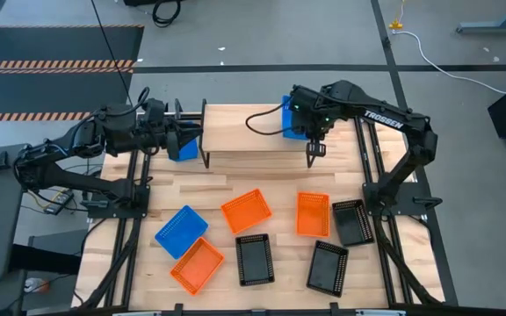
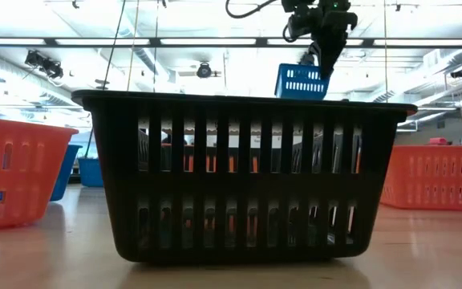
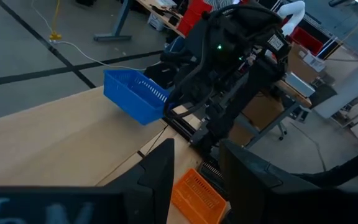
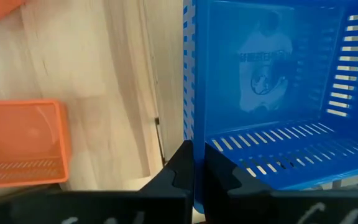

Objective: Stack baskets on shelf by color
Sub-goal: Put the top right blue bin on the shelf, then put the middle orange bin on the shelf

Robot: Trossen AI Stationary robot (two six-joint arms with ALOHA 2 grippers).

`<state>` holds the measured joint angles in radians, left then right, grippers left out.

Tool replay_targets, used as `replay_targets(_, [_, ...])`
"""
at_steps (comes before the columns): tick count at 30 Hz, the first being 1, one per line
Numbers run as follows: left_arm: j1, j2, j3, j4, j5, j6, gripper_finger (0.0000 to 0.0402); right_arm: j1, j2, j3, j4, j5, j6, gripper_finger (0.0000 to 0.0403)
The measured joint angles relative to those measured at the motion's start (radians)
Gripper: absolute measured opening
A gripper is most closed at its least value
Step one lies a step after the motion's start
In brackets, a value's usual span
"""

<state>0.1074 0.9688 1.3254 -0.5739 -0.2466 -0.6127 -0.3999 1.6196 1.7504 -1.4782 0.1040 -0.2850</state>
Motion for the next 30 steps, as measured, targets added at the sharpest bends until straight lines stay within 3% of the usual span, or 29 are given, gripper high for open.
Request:
replay_targets(13, [0.002, 0.000, 0.000, 0.000, 0.000, 0.003, 0.0133, -0.003, 0.000, 0.000, 0.016, -0.061, 0.011, 0.0040])
replay_targets(30, [-0.012, 0.000, 0.000, 0.001, 0.006, -0.016, 0.0133, -0.022, 0.000, 0.000, 0.007, -0.013, 0.106, 0.0087])
